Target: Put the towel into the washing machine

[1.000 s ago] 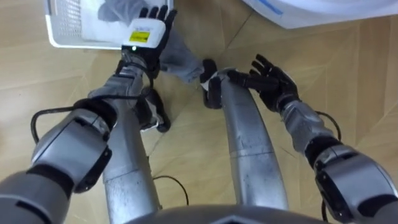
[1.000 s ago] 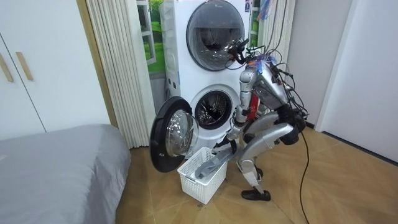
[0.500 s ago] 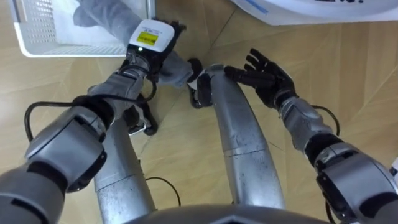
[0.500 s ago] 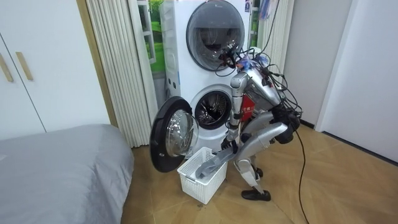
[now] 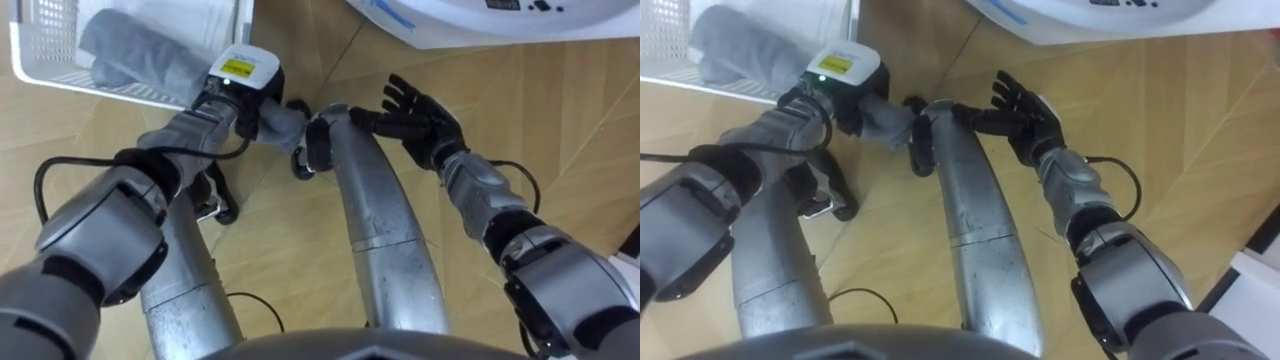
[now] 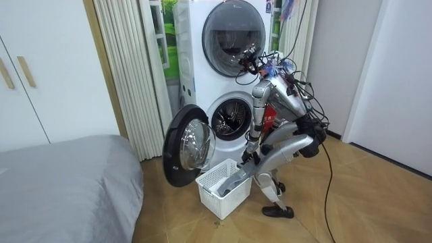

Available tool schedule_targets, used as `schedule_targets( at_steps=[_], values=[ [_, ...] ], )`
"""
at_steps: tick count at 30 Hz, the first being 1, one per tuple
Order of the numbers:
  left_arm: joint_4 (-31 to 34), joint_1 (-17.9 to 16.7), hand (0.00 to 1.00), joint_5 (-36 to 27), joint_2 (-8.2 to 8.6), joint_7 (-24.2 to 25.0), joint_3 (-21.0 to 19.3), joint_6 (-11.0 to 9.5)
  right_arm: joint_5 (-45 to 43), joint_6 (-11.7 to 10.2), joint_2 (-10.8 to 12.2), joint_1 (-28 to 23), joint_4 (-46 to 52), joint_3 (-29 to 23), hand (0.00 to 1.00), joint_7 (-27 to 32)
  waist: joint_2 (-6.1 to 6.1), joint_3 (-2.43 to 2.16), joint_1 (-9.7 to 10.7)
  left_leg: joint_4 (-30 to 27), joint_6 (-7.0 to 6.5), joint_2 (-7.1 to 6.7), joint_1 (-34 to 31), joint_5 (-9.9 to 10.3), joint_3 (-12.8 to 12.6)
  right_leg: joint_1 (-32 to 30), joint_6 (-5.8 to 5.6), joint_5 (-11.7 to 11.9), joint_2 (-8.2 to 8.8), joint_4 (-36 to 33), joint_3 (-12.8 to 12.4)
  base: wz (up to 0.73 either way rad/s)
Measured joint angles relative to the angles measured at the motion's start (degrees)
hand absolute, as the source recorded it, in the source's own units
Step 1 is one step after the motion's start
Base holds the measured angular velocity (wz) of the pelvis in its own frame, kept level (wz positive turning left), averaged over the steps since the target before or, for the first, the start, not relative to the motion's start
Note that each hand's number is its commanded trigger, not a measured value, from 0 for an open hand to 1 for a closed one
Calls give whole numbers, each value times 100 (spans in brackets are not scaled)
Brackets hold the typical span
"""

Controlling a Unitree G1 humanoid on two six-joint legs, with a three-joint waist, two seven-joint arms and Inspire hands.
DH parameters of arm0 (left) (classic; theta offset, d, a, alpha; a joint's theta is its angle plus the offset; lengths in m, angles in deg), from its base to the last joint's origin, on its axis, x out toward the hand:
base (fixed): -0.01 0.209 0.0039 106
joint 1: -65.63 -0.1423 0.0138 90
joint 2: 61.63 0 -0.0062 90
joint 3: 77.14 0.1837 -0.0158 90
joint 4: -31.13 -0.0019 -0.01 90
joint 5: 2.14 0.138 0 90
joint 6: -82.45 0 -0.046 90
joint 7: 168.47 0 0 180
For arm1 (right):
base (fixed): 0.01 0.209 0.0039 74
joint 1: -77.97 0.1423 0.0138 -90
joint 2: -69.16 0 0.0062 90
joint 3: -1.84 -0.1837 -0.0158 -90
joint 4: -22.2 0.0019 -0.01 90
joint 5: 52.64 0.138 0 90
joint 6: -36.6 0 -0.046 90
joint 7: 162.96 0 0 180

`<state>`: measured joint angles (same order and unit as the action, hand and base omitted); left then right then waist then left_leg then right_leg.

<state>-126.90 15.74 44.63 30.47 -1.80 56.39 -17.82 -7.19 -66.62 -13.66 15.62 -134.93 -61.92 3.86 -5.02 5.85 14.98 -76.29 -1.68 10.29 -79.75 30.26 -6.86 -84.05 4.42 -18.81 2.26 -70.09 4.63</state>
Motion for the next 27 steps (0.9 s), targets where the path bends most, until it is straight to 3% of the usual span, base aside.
schedule_targets(
  at_steps=[7, 15, 19, 22, 27],
  values=[
    [26, -31, 100, -17, 10, 370, 72, -1, 59, 4, 57, -14, -83, 19, 0, 7, -10, -7, 24, 29, -1, -24, 85, -2, 16, 108, -3, -1, 18, 25, 13, 1],
    [46, -447, 100, -228, 126, 492, 153, -87, 43, 14, 103, -253, -512, 57, 0, 9, 3, -29, -65, 588, 5, -53, 981, -78, -81, 986, -70, 43, -8, 562, -8, -1],
    [30, -602, 100, -278, 172, 339, -146, -156, -128, 40, 92, -395, -755, 40, 0, 5, 69, -64, -331, 1105, 21, -53, 1585, -188, -180, 1564, -99, 169, -53, 1075, -2, -7],
    [33, -703, 100, -720, 177, 99, -436, -213, -386, 80, 18, -529, -826, -5, 0, -6, 171, -108, -509, 1442, 28, -91, 2111, -238, -228, 2075, -127, 190, -54, 1375, -11, 0],
    [36, -711, 100, -1284, 179, -308, -1079, -261, -606, 84, -44, -527, -901, -54, 0, -8, 253, -99, -671, 1916, 44, -193, 2844, -343, -256, 2779, -158, 208, 3, 1742, -7, 7]
  ],
)
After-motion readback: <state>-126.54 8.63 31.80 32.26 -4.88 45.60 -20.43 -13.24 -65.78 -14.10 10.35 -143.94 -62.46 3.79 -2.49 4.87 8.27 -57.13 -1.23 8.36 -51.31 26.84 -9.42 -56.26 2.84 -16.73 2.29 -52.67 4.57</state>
